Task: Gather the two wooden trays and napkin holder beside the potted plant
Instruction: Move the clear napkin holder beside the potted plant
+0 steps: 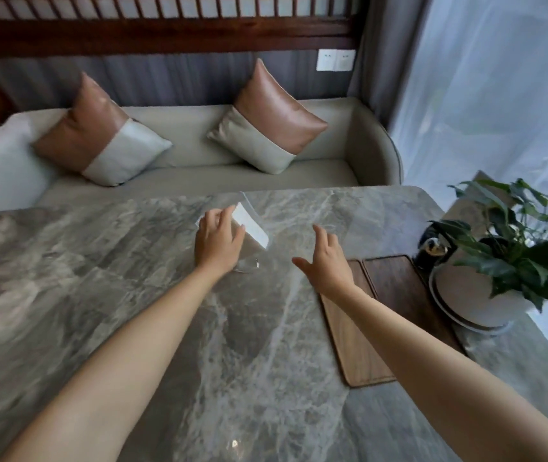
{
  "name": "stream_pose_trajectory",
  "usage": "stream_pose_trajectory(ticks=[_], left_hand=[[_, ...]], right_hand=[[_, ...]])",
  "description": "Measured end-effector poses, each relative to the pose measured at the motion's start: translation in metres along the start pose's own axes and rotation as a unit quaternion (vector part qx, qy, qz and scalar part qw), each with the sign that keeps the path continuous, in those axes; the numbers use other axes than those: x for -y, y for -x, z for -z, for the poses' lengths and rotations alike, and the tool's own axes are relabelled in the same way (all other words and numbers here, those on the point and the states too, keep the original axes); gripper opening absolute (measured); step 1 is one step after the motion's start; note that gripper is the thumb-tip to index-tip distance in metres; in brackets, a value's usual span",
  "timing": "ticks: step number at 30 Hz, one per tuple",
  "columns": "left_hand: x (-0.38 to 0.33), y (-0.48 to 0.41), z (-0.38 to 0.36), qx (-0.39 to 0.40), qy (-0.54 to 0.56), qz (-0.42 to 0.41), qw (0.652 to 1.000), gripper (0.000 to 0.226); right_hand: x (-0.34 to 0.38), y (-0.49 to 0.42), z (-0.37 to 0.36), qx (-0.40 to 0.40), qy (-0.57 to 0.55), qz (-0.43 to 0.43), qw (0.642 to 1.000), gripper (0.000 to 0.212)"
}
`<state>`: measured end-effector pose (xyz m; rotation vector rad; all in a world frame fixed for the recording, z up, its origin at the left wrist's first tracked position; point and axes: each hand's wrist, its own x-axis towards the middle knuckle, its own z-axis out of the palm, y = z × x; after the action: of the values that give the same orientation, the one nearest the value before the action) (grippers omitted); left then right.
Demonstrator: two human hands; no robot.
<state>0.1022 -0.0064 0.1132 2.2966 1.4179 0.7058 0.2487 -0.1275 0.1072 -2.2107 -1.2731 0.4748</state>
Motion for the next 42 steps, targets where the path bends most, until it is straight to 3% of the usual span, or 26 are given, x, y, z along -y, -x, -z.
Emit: stream_pose_trajectory(ticks=[3, 10, 15, 22, 26, 42], left_hand=[[0.027, -0.012, 0.010, 0.010, -0.030, 0.046, 0.998, 0.052], [0.072, -0.041, 0.002, 0.115, -0.045, 0.122, 0.985, 0.057], [0.080, -0.051, -0.016, 0.146, 0.017, 0.145, 0.978, 0.057], [0.071, -0.060, -0.040, 0.126, 0.109, 0.181, 0.969, 0.058], [0.072, -0.058, -0.043, 0.105, 0.122, 0.180, 0.970, 0.055], [0.054, 0.025, -0.040, 0.138, 0.123, 0.131, 0.974, 0.054]], right_hand=[[0.018, -0.013, -0.013, 0.007, 0.001, 0.022, 1.000, 0.081], [0.040, -0.042, -0.043, 0.048, 0.002, 0.026, 0.998, 0.087], [0.047, -0.058, -0.062, 0.065, -0.005, 0.022, 0.998, 0.091], [0.045, -0.073, -0.082, 0.062, 0.031, 0.006, 0.998, 0.081], [0.039, -0.073, -0.086, 0.045, 0.013, 0.005, 0.999, 0.070], [0.010, 0.027, -0.070, 0.014, -0.001, -0.007, 1.000, 0.066]])
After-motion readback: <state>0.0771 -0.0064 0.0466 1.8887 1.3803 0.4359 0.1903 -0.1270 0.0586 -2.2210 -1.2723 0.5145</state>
